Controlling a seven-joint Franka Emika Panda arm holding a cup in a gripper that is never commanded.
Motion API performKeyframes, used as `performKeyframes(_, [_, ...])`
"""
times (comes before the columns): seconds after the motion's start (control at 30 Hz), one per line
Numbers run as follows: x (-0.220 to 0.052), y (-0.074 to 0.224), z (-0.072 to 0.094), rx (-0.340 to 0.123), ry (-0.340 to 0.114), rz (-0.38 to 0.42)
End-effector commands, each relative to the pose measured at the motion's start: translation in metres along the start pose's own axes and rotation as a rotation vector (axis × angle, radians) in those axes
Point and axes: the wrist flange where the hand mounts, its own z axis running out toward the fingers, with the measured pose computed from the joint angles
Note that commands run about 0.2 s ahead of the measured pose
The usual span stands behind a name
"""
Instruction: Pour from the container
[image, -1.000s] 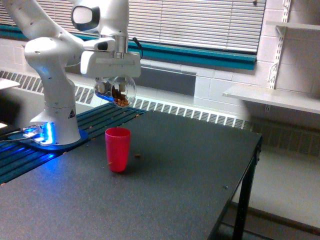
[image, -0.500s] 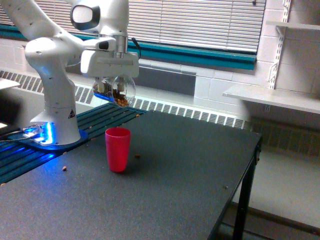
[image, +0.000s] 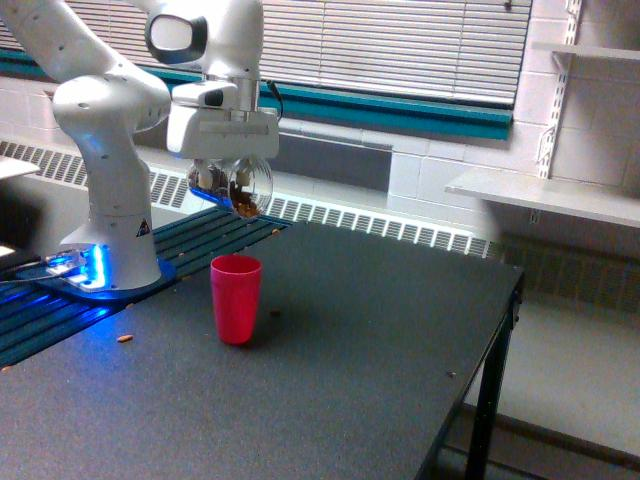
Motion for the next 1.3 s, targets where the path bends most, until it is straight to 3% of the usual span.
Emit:
performKeyframes(0.03, [-0.010,0.004,0.018,-0.037,-0.041,0.024])
performKeyframes(0.23, [-0.001,0.010,0.020,-0.030,-0.044,0.027])
performKeyframes(0.53, [-0.003,0.013,0.026,-0.072,-0.057,0.052])
performKeyframes(1.3, [-0.005,0.012,0.034,-0.058,-0.117,0.097])
